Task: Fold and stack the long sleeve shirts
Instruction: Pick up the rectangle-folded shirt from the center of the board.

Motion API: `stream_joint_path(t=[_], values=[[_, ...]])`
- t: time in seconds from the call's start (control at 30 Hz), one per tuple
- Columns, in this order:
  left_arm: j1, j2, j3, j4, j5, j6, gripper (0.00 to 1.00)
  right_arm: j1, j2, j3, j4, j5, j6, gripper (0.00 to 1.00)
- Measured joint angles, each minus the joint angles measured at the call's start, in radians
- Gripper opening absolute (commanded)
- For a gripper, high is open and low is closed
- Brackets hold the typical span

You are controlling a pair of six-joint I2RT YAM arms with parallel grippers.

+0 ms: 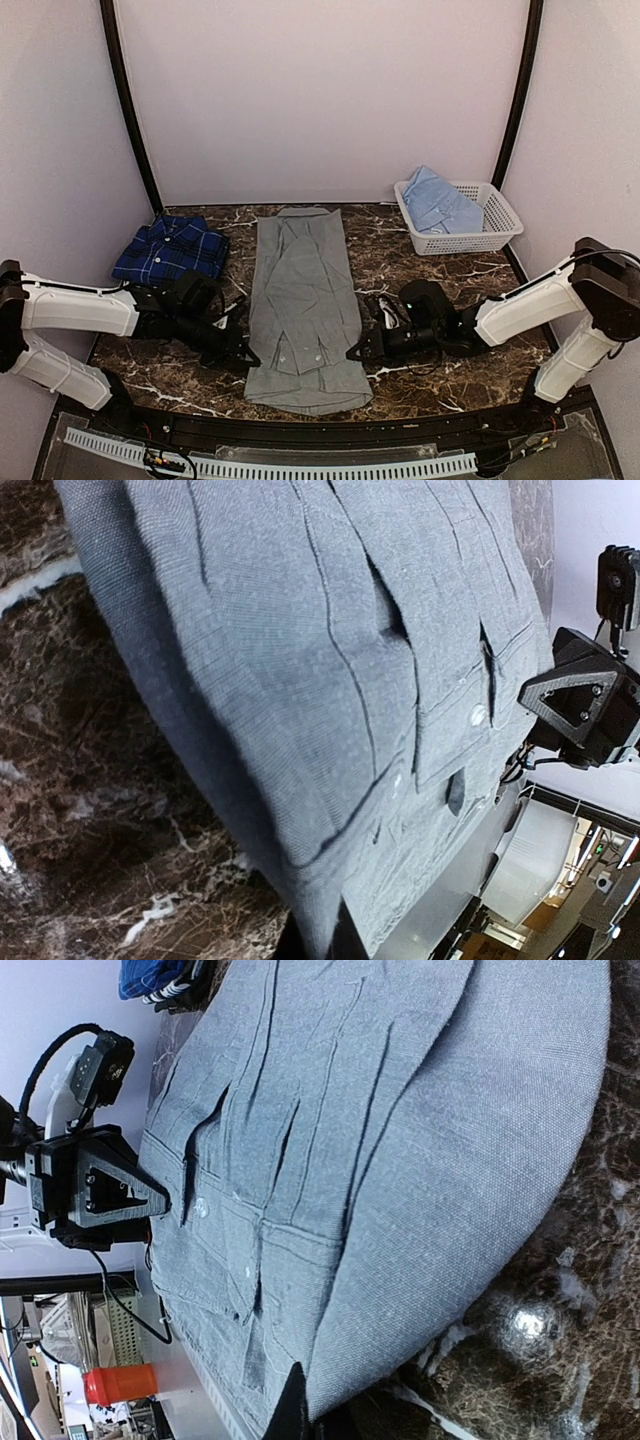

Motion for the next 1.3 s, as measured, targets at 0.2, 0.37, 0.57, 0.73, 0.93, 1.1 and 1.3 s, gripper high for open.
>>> stream_joint_path(t=[0.2,0.37,0.57,0.73,0.93,1.1,1.3], values=[[0.000,-0.026,0.000,0.029,0.027,-0.076,0.00,0.000,-0.020,0.005,-0.007,0.004,0.021,0.00],[0.014,-0.048,0.010,0.051,0.043,-0.134,0.00,-0.014,-0.028,0.046,-0.006,0.003,0.026,0.00],[0.105,-0.050,0.011,0.128,0.101,-0.214,0.00,-0.079,-0.024,0.072,0.025,-0.015,0.059,0.00],[0.194,0.050,0.054,0.211,0.161,-0.241,0.00,-0.143,0.050,0.157,0.061,-0.040,0.070,0.00],[0.293,0.247,0.171,0.292,0.210,-0.233,0.00,-0.234,0.225,0.279,0.138,-0.070,0.079,0.00],[0.355,0.435,0.241,0.373,0.224,-0.230,0.00,-0.291,0.402,0.397,0.160,-0.093,0.083,0.00],[0.370,0.594,0.273,0.451,0.225,-0.229,0.00,-0.311,0.530,0.451,0.172,-0.114,0.088,0.00]])
